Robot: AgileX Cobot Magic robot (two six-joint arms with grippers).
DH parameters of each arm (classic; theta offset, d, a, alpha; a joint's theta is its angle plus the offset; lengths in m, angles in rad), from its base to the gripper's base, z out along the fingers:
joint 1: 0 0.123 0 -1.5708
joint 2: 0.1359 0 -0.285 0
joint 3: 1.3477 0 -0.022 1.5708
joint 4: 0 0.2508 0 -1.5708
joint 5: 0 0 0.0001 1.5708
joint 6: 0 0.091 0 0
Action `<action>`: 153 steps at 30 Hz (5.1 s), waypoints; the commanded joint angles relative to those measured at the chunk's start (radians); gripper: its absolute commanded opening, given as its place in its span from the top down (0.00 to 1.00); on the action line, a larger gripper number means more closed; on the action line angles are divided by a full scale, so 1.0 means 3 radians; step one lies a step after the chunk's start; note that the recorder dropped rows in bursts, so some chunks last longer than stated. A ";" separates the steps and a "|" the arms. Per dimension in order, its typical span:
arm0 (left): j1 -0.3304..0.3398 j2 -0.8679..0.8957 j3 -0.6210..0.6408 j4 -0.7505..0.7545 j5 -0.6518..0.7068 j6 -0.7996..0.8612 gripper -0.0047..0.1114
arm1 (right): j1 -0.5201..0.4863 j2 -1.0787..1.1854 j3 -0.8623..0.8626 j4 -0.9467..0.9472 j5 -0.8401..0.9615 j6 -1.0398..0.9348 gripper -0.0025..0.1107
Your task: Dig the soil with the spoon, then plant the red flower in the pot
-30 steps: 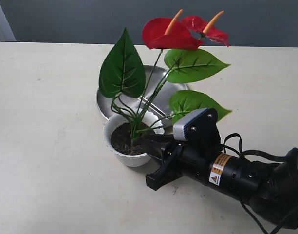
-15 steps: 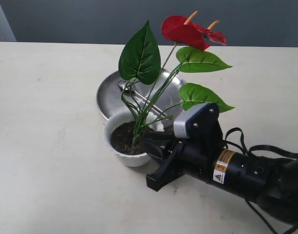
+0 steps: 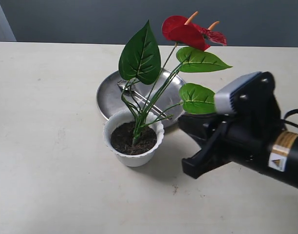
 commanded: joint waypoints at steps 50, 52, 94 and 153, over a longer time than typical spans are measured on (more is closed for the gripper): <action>-0.0022 -0.0012 -0.0009 0.0000 -0.0034 0.0000 0.96 | -0.1843 -0.2189 0.0182 0.5488 0.1040 -0.5495 0.98; -0.0022 -0.0012 -0.0009 0.0000 -0.0034 0.0000 0.96 | -0.2228 -0.2373 0.0323 0.5488 0.1339 -0.5495 0.98; -0.0022 -0.0012 -0.0009 0.0000 -0.0034 0.0000 0.96 | -0.3200 -0.3860 0.1087 0.0636 0.2478 -0.0669 0.98; -0.0022 -0.0012 -0.0009 0.0000 -0.0034 0.0000 0.96 | -0.3200 -0.3860 0.1157 0.0722 0.2349 -0.0677 0.98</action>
